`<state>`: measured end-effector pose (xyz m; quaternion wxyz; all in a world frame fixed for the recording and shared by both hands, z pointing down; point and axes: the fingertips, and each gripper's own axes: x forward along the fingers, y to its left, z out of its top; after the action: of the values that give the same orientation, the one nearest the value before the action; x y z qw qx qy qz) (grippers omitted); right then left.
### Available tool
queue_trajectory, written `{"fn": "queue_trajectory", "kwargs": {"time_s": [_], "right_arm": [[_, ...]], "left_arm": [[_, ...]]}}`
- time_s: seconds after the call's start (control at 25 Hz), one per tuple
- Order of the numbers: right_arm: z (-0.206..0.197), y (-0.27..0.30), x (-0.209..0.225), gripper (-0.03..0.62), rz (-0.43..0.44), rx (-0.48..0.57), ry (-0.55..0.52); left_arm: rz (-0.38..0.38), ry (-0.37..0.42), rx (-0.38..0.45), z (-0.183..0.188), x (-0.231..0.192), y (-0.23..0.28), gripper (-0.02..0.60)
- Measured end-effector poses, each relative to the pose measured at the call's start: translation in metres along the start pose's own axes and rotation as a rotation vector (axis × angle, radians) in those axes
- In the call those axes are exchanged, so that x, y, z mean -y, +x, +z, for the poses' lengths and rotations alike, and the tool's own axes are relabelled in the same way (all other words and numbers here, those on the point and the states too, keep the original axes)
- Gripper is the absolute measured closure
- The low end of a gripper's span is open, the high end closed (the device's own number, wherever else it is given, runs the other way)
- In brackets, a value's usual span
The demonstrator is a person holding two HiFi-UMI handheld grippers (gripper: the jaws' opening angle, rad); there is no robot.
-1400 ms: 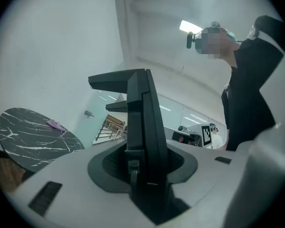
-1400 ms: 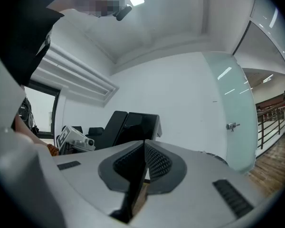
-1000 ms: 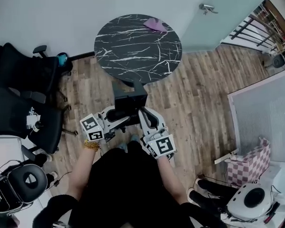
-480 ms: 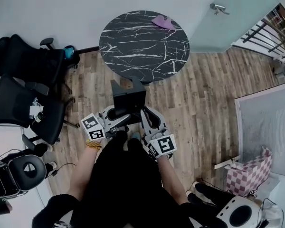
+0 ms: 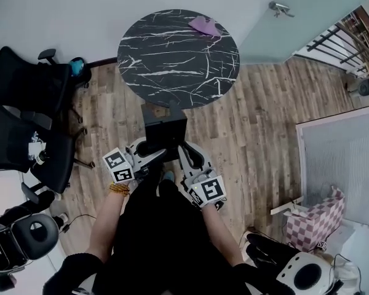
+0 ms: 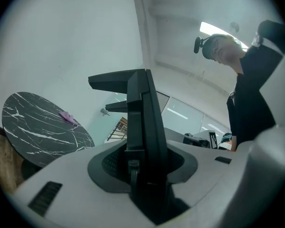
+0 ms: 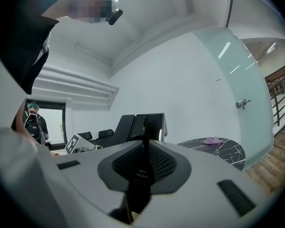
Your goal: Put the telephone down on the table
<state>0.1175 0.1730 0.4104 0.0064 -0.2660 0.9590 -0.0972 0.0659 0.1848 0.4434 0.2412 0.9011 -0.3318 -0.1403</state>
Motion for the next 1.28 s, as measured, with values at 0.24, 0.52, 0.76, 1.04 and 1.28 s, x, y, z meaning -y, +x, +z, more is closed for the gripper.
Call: {"fn": "queue_trajectory", "kwargs": {"time_s": [0.24,0.52,0.76,1.04,1.28], "right_arm": [[0.009,0.041,0.017,0.554,0.002,-0.01,-0.046],[0.016,0.089,0.045,0.554,-0.048,-0.035,-0.074],[0.018,0.126,0.058,0.554,-0.079,-0.075,-0.086],[0.014,0.151,0.073,0.554,-0.118,-0.117,-0.097],[0.003,0.165,0.09,0.554,-0.114,-0.156,-0.081]], "left_arm": [[-0.02,-0.029,0.02,0.023,-0.04,0.01,0.41],[-0.068,-0.06,0.018,0.052,-0.083,0.017,0.41],[-0.112,-0.077,0.002,0.069,-0.115,0.019,0.41],[-0.139,-0.101,-0.05,0.067,-0.152,0.017,0.41],[-0.103,-0.119,-0.086,0.064,-0.18,0.025,0.41]]}}
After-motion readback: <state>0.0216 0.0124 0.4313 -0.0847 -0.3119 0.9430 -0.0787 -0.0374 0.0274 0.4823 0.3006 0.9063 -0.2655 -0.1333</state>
